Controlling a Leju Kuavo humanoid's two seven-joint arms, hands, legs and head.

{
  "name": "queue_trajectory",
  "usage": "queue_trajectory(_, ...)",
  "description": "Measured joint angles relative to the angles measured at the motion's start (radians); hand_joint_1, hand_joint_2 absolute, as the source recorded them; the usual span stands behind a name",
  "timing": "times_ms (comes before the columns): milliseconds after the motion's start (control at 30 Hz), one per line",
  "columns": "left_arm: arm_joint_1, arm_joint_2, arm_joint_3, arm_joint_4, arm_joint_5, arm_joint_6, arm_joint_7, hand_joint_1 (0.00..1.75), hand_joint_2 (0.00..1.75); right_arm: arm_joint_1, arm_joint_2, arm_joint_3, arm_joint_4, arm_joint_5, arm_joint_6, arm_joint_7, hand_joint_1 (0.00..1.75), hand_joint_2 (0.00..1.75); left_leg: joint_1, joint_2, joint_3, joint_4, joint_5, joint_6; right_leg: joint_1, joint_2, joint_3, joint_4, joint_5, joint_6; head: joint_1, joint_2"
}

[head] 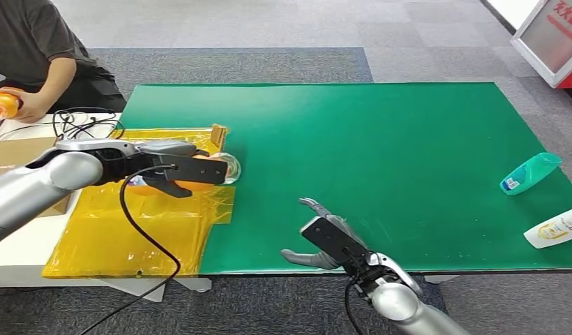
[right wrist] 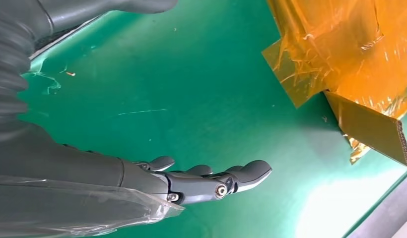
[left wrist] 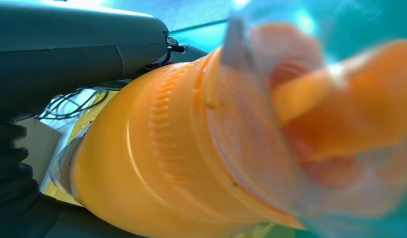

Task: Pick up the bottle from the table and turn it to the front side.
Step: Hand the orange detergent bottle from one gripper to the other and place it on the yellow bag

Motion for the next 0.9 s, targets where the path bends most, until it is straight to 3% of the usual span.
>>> queue_trajectory(333, 0.066, -0.010, -0.064, 0.059, -0.104, 0.030, -0.025, 1.75, 1.75, -0.007, 0.004, 0.011, 0.021, -0.014, -0.003, 0.005, 0.00, 1.75, 0.000, 0.000, 0.000, 0.000, 0.000, 0.000, 0.000, 0.000, 0.000, 0.000, 0.000, 0.000, 0.000, 0.000)
queue_trajectory(700, 0.115, -0.050, -0.058, 0.142, -0.157, 0.079, -0.042, 1.71, 1.75, -0.013, 0.008, 0.022, 0.032, -0.012, -0.004, 0.006, 0.00, 1.75, 0.000, 0.000, 0.000, 0.000, 0.000, 0.000, 0.000, 0.000, 0.000, 0.000, 0.000, 0.000, 0.000, 0.000)
queue_trajectory(767, 0.118, -0.059, -0.048, 0.158, -0.170, 0.089, -0.044, 1.51, 1.75, -0.012, 0.008, 0.023, 0.034, -0.012, -0.005, 0.004, 0.00, 1.75, 0.000, 0.000, 0.000, 0.000, 0.000, 0.000, 0.000, 0.000, 0.000, 0.000, 0.000, 0.000, 0.000, 0.000)
queue_trajectory(800, 0.120, -0.064, -0.042, 0.168, -0.180, 0.098, -0.045, 1.33, 1.75, -0.012, 0.008, 0.023, 0.035, -0.012, -0.006, 0.002, 0.00, 1.75, 0.000, 0.000, 0.000, 0.000, 0.000, 0.000, 0.000, 0.000, 0.000, 0.000, 0.000, 0.000, 0.000, 0.000)
queue_trajectory(900, 0.128, -0.082, -0.028, 0.197, -0.210, 0.124, -0.047, 0.29, 1.75, -0.010, 0.008, 0.023, 0.037, -0.010, -0.008, -0.001, 0.00, 1.75, 0.000, 0.000, 0.000, 0.000, 0.000, 0.000, 0.000, 0.000, 0.000, 0.000, 0.000, 0.000, 0.000, 0.000)
